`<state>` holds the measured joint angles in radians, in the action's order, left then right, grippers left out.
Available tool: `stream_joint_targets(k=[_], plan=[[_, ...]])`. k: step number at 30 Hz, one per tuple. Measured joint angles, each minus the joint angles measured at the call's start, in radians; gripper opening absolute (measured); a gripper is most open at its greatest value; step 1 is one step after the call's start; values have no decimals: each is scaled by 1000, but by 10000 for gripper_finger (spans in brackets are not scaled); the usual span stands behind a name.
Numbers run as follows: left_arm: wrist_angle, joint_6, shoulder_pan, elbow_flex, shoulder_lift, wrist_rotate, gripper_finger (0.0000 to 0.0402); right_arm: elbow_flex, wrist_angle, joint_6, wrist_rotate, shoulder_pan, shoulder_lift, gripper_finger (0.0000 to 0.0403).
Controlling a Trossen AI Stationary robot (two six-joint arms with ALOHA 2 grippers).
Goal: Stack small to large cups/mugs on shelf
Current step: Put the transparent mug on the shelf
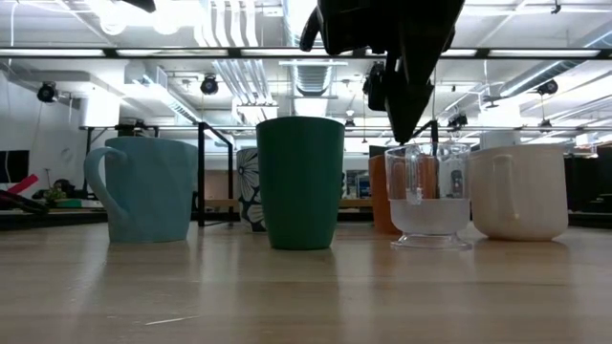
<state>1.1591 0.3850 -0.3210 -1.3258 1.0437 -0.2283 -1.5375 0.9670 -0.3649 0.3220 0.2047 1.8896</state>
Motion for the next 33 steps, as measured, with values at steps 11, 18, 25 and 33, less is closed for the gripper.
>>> stream_joint_targets(k=[11, 18, 25, 33], plan=[[0, 30, -23, 1, 2, 30, 379, 1, 33, 34, 44, 0, -2, 326], [0, 51, -23, 0, 2, 31, 379, 14, 33, 77, 45, 0, -2, 326], [-1, 55, -23, -2, 3, 30, 379, 49, 30, 89, 45, 0, -2, 326], [-7, 55, -23, -3, 16, 30, 379, 84, 20, 101, 44, -3, -2, 303]])
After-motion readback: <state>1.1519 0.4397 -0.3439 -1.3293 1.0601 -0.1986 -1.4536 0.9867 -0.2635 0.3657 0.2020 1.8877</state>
